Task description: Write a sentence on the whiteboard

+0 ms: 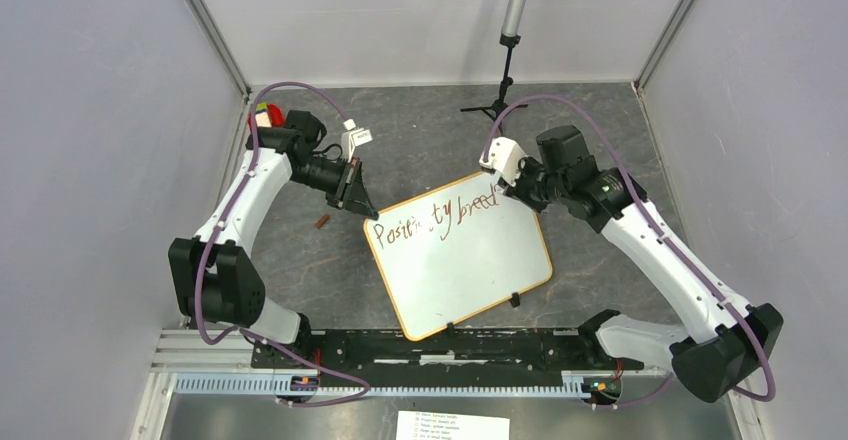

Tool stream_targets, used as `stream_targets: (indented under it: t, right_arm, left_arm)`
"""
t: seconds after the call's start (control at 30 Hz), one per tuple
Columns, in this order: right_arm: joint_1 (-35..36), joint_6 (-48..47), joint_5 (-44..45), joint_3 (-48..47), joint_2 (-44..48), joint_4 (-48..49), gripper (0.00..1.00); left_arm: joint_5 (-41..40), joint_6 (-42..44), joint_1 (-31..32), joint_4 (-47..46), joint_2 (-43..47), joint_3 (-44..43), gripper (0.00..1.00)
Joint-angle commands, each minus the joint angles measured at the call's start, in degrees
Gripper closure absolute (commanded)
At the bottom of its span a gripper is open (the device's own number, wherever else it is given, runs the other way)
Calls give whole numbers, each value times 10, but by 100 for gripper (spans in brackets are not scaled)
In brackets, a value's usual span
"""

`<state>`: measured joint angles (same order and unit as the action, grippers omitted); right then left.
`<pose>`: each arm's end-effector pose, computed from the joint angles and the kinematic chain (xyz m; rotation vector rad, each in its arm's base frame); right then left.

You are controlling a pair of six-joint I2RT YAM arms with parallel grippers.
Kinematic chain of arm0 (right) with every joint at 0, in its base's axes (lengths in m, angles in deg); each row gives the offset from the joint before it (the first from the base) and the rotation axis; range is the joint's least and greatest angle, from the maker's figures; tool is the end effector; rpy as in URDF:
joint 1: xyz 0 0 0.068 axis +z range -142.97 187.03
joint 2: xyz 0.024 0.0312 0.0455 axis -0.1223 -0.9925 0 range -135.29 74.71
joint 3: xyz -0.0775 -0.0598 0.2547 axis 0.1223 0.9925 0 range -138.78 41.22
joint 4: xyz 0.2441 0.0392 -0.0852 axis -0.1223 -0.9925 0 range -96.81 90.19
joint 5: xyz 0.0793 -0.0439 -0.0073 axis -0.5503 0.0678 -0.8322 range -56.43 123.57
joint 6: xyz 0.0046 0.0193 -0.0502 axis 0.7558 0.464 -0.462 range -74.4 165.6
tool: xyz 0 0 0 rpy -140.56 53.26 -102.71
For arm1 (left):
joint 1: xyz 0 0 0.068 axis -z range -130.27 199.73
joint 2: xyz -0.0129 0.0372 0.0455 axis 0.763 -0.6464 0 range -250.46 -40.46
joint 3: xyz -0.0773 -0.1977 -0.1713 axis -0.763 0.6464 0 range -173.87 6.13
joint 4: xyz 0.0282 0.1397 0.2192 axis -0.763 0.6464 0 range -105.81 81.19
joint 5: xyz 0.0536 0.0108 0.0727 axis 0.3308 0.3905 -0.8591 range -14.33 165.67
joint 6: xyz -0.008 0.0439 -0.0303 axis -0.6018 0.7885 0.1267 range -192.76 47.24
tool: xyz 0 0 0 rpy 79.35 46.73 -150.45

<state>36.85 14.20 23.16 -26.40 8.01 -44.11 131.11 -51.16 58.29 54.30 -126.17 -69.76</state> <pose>0.2041 0.1244 0.3450 -1.2590 1.9493 0.1975 0.2610 -0.0690 0.3012 0.7813 2.4431 -1.3122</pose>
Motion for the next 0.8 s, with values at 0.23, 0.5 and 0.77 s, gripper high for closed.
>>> stream_targets:
  t: [0.23, 0.5, 0.77]
  right_arm:
    - [-1, -20, 45, 19, 21, -13, 100]
    - [-1, -22, 15, 29, 25, -34, 100]
    - [8, -17, -32, 19, 12, -40, 100]
  left_arm:
    - [-16, -10, 6, -13, -2, -3, 98]
    - [-16, -10, 7, -14, -6, -7, 98]
    - [-16, -12, 9, -14, -4, -7, 98]
